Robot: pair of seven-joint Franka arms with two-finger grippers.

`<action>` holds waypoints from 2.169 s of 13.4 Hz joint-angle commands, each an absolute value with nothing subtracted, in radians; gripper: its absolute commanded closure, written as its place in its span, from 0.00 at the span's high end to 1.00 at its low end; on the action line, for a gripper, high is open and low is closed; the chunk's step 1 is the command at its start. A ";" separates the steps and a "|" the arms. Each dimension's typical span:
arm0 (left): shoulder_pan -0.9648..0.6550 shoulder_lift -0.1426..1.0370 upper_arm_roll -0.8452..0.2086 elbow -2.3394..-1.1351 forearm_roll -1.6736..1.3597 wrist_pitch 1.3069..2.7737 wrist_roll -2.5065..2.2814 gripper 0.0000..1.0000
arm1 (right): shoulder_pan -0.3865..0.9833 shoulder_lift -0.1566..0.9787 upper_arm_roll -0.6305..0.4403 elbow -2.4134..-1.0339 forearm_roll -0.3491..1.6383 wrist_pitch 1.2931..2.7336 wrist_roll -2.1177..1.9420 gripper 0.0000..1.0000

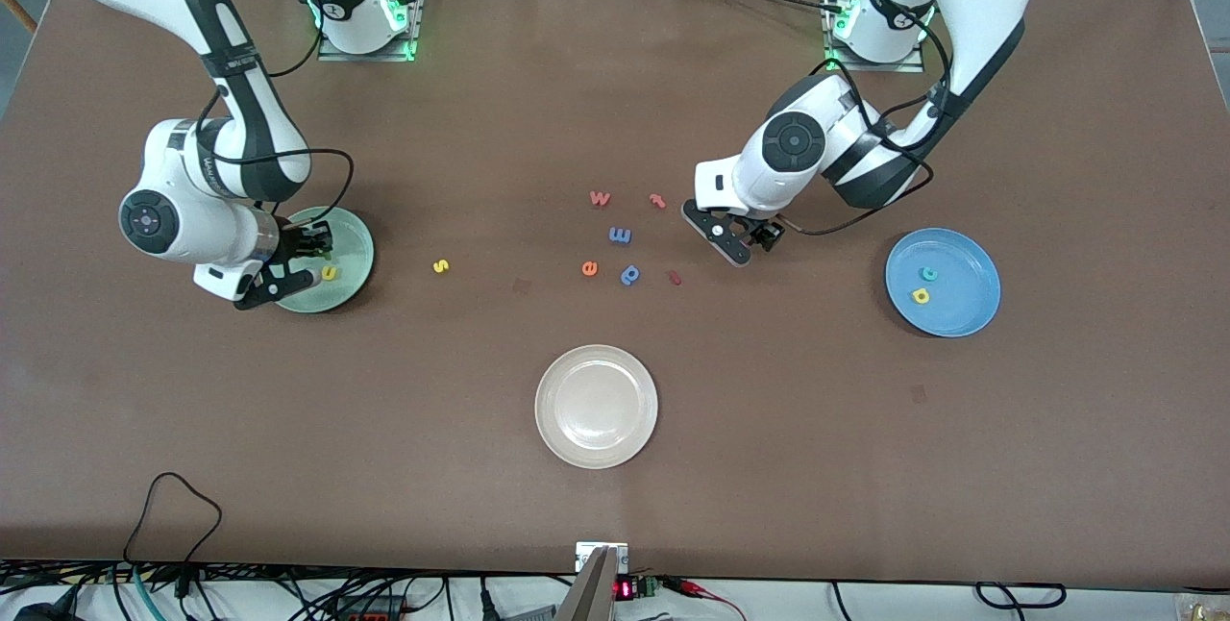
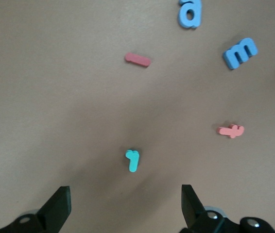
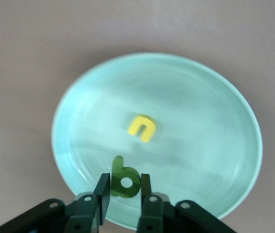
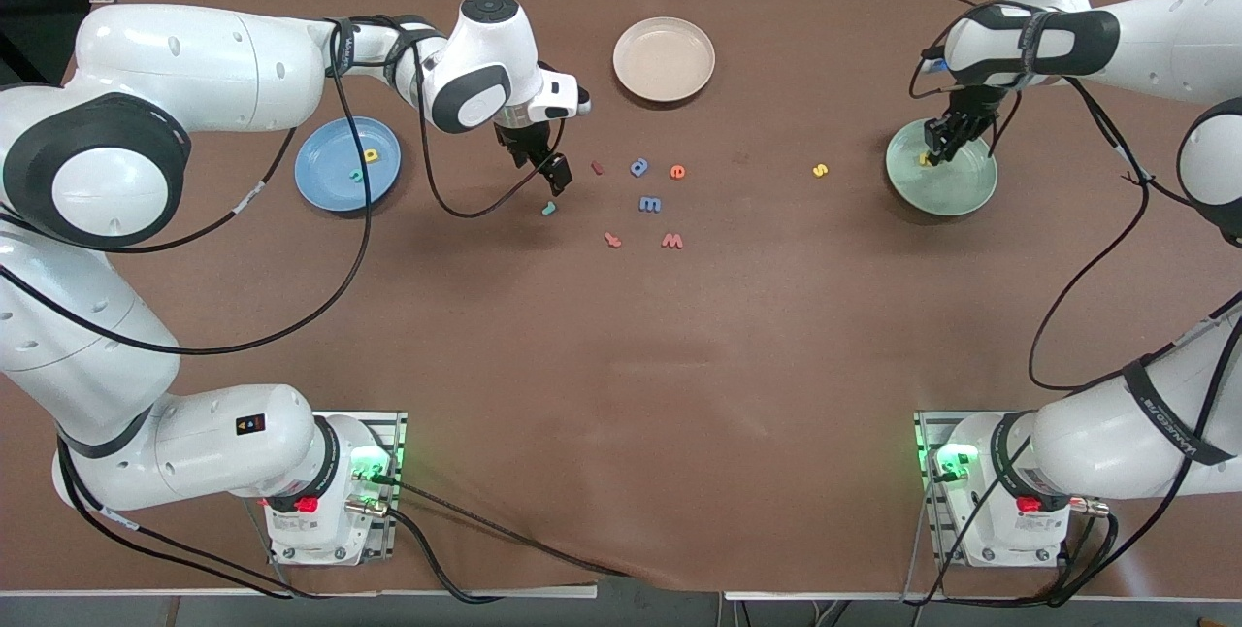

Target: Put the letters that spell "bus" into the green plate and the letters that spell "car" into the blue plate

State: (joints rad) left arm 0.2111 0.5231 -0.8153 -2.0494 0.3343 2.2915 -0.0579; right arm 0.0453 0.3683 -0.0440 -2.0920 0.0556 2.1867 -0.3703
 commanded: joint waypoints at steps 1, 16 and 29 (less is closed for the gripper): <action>0.225 0.557 -0.813 -2.098 0.350 2.406 -0.066 1.00 | 0.023 0.337 -0.029 -2.112 0.046 2.200 -0.376 0.96; -0.017 0.594 -0.601 -2.111 0.517 2.484 -0.219 0.46 | 0.293 0.492 0.058 -1.875 0.049 2.285 -0.222 0.50; 0.146 0.509 -0.627 -1.883 0.514 1.966 -0.160 0.08 | 0.313 0.537 0.052 -1.956 0.023 2.341 -0.222 0.50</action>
